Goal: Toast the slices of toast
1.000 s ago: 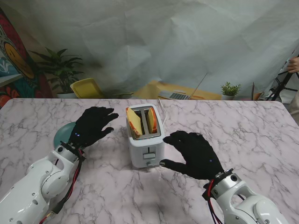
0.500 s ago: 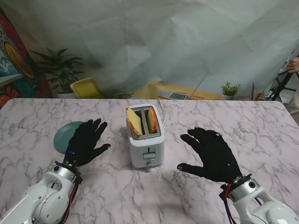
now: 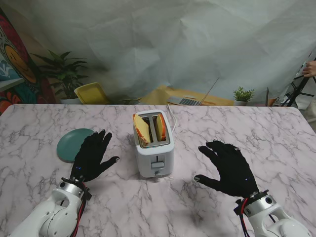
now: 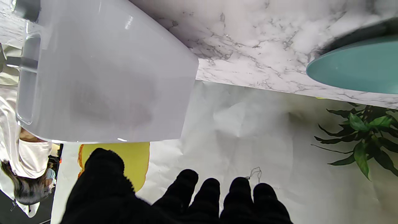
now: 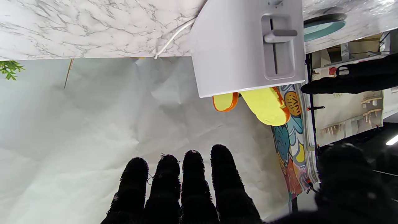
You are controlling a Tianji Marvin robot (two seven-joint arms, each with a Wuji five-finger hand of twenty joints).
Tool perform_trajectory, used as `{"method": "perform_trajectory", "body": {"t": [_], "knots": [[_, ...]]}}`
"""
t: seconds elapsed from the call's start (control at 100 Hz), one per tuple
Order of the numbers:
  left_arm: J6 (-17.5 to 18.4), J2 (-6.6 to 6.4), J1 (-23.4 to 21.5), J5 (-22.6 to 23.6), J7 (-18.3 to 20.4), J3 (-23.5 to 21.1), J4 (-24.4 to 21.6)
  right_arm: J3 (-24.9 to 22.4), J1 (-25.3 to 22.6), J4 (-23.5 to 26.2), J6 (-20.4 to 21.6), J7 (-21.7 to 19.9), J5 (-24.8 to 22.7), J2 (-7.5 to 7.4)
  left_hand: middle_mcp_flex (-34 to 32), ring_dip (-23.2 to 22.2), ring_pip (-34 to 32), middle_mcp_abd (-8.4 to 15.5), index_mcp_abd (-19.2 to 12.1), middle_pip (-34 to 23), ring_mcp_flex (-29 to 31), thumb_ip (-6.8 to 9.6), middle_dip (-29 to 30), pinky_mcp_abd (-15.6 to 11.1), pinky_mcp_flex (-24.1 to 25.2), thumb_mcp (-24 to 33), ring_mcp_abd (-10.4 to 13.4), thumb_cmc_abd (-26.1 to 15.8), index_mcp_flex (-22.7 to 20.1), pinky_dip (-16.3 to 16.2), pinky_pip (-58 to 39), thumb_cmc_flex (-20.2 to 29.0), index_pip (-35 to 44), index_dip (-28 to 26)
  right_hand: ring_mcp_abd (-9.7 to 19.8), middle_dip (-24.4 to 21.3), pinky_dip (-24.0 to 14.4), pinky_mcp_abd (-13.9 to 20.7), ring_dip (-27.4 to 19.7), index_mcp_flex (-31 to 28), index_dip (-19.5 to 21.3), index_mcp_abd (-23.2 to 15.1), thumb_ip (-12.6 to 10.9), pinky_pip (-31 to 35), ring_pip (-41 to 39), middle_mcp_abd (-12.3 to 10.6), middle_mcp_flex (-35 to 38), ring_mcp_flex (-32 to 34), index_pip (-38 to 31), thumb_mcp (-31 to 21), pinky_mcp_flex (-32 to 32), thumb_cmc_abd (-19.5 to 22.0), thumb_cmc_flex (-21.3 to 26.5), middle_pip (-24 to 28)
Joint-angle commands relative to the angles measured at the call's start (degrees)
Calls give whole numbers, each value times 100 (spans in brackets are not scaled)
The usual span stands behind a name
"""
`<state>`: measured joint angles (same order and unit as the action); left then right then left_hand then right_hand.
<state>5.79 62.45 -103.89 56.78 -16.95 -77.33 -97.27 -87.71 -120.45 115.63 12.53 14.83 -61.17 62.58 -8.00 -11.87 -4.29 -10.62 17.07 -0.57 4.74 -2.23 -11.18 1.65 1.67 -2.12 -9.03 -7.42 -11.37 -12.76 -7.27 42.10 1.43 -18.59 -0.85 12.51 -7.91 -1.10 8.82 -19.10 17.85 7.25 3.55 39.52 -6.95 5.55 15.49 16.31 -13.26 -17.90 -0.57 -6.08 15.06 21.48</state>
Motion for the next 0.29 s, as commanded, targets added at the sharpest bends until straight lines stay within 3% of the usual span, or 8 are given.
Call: {"method": "perform_trajectory", "body": {"t": [0.0,0.28], "knots": [[3,21,-44,-14,96,4,-45,35,-10,-74,-57,26,10,20,259,36,154,-40,95,97,-256,-13,79,-28,-21,-23,-64,-189,260,-96,273,-141,-110,-15,84,-12,-20,219,-208,17,-53,64,107,-98,125,14,-44,-49,16,-109,-12,-99,-225,-12],[-104,22,-160,10,135,-73,-132,53,-41,-91,-91,-32,105,26,253,26,144,-26,86,81,-249,24,14,-5,-42,24,-62,-53,213,-162,347,73,-96,-20,72,-7,-16,214,-206,6,-65,66,115,-8,128,19,10,3,-30,-101,-21,-44,-225,-20]]}}
